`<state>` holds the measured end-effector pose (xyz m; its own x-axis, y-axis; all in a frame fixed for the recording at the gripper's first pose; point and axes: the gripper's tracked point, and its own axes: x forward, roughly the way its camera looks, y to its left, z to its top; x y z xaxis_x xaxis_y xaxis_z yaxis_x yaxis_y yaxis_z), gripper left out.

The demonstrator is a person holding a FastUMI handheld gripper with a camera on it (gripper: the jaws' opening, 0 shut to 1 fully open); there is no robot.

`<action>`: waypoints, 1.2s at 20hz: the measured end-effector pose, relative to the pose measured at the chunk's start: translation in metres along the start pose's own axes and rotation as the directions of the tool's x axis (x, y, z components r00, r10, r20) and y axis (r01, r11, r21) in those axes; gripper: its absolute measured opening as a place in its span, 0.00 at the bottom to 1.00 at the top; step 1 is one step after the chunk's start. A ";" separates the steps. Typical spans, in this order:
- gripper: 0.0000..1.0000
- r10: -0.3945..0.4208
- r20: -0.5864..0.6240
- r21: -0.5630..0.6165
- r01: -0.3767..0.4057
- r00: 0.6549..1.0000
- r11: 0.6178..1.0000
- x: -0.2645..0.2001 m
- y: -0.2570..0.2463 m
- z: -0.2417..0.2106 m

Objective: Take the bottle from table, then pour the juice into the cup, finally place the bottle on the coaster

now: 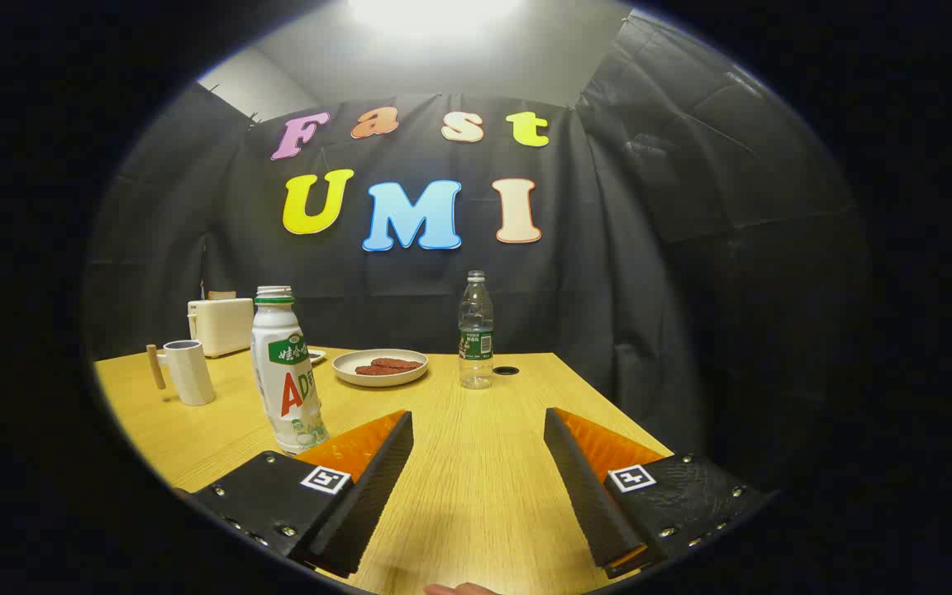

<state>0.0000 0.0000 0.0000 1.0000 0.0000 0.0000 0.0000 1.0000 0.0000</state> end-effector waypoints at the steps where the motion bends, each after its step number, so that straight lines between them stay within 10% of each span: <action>1: 0.98 0.002 0.000 0.002 -0.002 1.000 1.000 0.002 0.001 0.000; 14: 0.98 -0.005 0.036 0.016 0.005 0.999 1.000 0.078 0.009 0.039; 24: 0.98 0.015 0.057 0.043 -0.017 0.998 0.999 0.028 0.056 0.096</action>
<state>0.0277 0.0559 0.0958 0.9982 0.0147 0.0575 -0.0171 0.9989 0.0430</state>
